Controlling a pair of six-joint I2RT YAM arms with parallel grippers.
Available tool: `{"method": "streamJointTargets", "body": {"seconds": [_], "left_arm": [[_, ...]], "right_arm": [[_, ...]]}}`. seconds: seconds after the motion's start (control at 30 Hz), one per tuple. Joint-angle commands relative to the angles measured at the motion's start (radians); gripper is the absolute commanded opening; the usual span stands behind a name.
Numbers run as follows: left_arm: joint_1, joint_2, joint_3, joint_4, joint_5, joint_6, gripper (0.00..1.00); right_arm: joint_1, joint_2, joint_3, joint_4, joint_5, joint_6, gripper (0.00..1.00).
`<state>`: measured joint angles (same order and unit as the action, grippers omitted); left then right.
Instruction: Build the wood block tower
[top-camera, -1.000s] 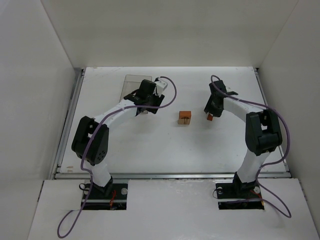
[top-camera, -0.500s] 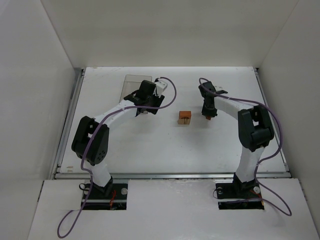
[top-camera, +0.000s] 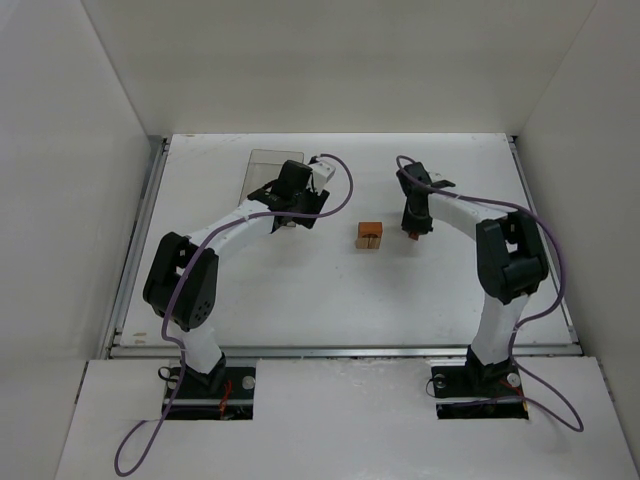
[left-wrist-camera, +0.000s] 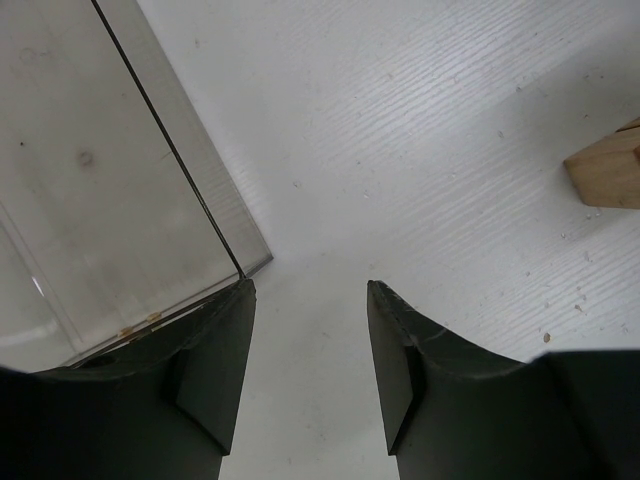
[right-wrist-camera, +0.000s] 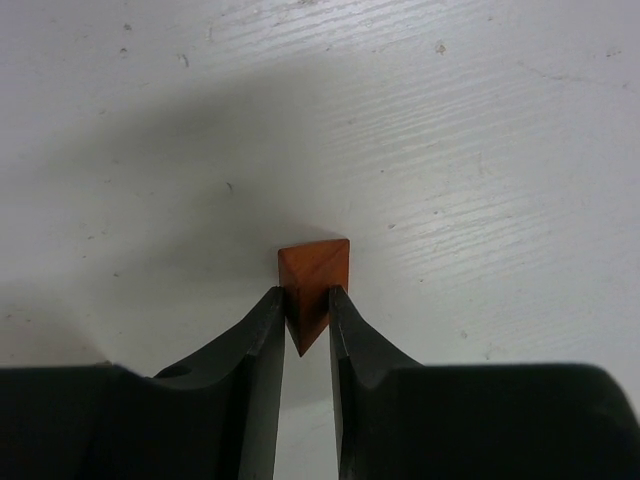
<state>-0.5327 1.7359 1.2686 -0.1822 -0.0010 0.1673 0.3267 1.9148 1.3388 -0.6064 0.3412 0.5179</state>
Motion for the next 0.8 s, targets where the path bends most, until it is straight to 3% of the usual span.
{"method": "streamJointTargets", "body": {"seconds": [0.0,0.57,0.77], "left_arm": [[0.005,-0.059,-0.009,0.023,0.004,-0.002,0.46],[0.005,-0.059,-0.009,0.023,0.036,-0.002,0.46],[0.005,-0.087,0.02,-0.008,0.128,0.102,0.44]], "right_arm": [[-0.015,-0.063,-0.003,0.037,-0.06,-0.019,0.0],[-0.092,-0.23,-0.073,0.157,-0.203,-0.087,0.0],[-0.112,-0.391,-0.029,0.282,-0.459,-0.241,0.0]]}}
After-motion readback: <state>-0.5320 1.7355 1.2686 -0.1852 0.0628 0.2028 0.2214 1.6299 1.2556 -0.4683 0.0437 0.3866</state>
